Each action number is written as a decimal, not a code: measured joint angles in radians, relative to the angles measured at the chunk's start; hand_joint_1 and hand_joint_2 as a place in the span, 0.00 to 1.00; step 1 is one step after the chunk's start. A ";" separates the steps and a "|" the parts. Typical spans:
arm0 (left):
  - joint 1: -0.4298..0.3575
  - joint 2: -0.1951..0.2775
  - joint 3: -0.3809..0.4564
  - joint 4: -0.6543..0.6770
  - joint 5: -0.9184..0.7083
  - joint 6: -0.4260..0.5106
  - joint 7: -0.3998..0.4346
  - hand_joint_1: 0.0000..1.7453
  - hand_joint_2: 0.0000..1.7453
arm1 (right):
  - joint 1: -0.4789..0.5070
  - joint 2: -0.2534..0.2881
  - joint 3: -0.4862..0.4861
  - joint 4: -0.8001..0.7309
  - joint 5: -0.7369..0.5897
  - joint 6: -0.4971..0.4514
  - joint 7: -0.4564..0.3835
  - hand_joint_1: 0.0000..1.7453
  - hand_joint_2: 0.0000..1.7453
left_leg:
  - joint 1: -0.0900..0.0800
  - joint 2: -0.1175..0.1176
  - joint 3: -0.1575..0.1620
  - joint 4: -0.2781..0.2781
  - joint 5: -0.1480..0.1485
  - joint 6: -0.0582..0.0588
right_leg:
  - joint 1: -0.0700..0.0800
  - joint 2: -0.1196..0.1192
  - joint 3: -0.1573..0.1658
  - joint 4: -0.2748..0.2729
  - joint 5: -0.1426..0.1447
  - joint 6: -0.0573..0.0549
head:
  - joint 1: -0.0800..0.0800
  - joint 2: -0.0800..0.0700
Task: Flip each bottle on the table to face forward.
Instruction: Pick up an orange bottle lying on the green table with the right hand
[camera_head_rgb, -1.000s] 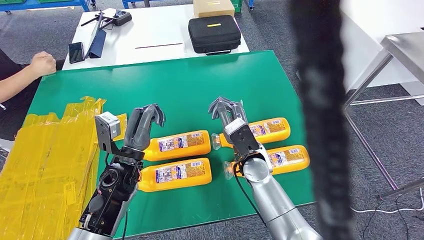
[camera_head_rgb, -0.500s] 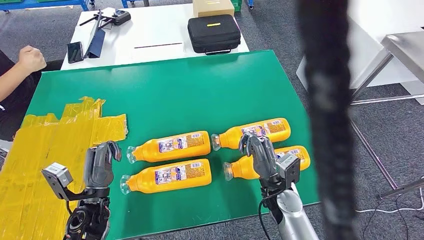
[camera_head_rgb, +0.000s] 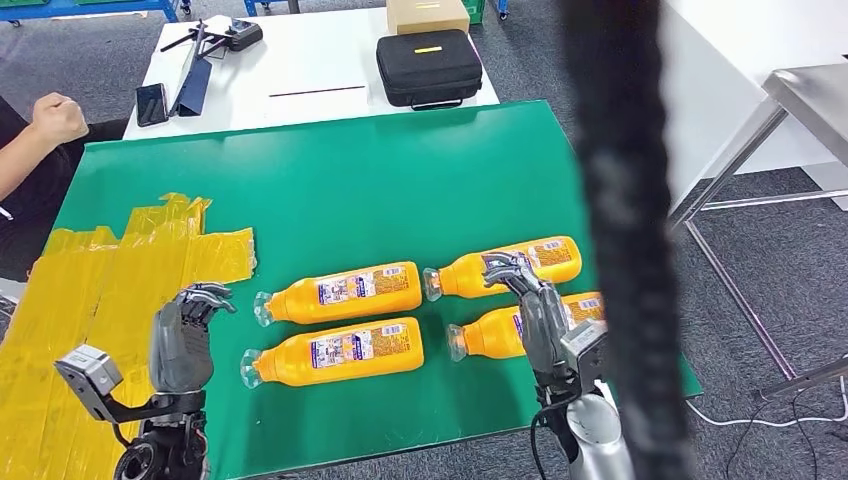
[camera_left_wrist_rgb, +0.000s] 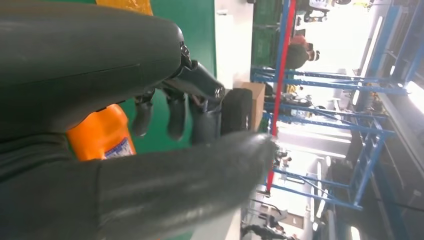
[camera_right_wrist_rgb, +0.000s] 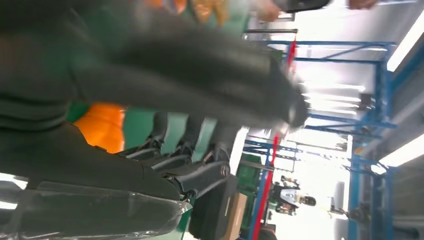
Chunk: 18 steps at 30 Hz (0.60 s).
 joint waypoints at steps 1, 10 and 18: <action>0.004 0.000 0.002 -0.002 -0.007 0.003 0.001 0.00 0.00 | 0.011 -0.008 -0.002 -0.015 0.033 -0.003 0.022 0.00 1.00 | 0.000 0.000 0.000 0.000 0.000 0.000 | 0.000 0.000 0.000 0.000 0.000 0.000 | 0.000 0.000; 0.011 0.000 0.019 0.002 -0.022 -0.026 0.016 0.00 0.00 | 0.131 -0.116 -0.098 -0.157 0.387 0.016 0.180 0.00 1.00 | -0.001 -0.001 0.000 0.000 -0.001 0.001 | 0.000 0.000 0.000 -0.001 0.000 0.000 | 0.000 0.000; 0.011 -0.002 0.041 0.008 -0.020 -0.055 0.024 0.00 0.00 | 0.220 -0.173 -0.202 -0.248 0.586 -0.028 0.220 0.00 1.00 | -0.001 0.000 0.000 0.000 -0.001 0.001 | 0.000 0.000 0.000 -0.001 0.000 0.000 | 0.000 0.000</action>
